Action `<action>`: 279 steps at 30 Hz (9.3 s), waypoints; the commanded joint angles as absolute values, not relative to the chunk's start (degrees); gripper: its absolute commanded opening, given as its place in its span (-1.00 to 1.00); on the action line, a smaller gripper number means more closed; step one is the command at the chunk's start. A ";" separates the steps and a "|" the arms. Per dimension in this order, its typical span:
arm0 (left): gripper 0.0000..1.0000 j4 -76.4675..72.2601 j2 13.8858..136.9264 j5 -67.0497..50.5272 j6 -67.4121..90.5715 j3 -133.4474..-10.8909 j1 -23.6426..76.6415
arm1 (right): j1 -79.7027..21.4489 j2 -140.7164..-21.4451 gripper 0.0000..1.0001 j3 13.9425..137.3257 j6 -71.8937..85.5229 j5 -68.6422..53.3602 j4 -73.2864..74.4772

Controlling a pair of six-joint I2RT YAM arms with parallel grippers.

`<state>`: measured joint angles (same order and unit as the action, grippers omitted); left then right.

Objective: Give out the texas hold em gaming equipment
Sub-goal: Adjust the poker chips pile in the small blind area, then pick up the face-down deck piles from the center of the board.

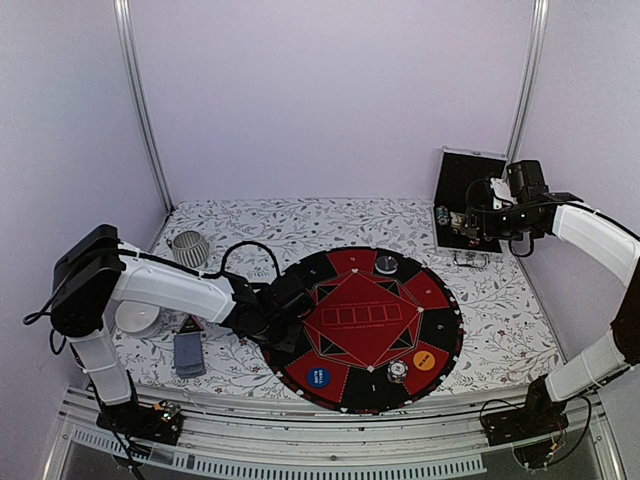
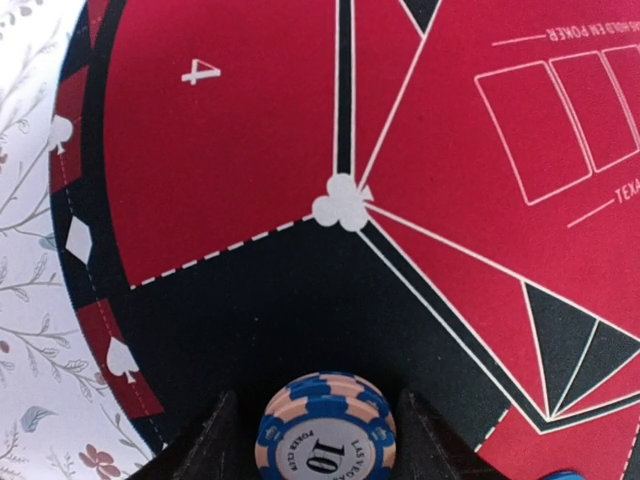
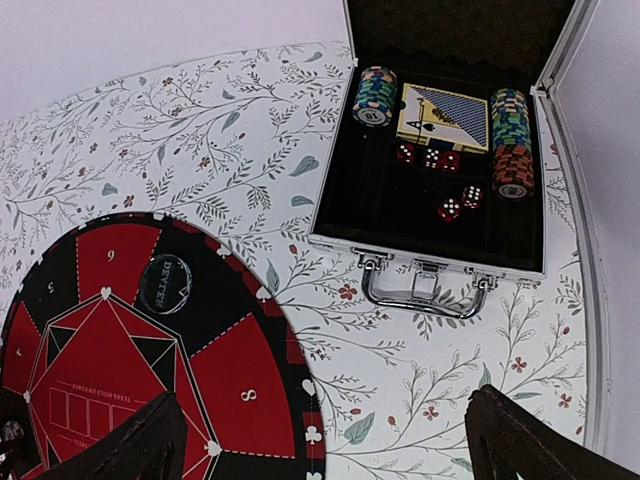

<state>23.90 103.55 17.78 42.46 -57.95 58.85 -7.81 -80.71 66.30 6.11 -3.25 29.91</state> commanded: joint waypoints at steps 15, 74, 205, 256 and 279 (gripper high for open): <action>-0.23 26.28 103.14 13.70 41.43 -58.08 58.41 | -7.83 -79.43 0.98 65.60 5.27 -1.76 28.92; 0.96 2.81 57.00 16.06 8.35 -46.27 24.01 | -7.75 -63.01 0.98 56.99 20.06 -23.79 35.02; 0.96 -17.85 60.73 10.08 8.61 -40.34 11.80 | -4.02 -126.93 0.02 95.06 28.71 -21.84 15.01; 0.96 -17.81 61.73 10.13 5.54 -41.30 11.77 | -0.02 -101.33 0.02 84.18 17.06 -13.49 24.73; 0.96 -27.32 69.26 7.67 6.74 -43.62 11.60 | 2.41 -75.83 0.50 63.72 9.68 -4.05 10.24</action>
<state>-23.29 68.16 9.39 6.70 -42.26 12.23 2.02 -78.48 66.04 10.46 -5.72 16.03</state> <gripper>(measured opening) 0.981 0.737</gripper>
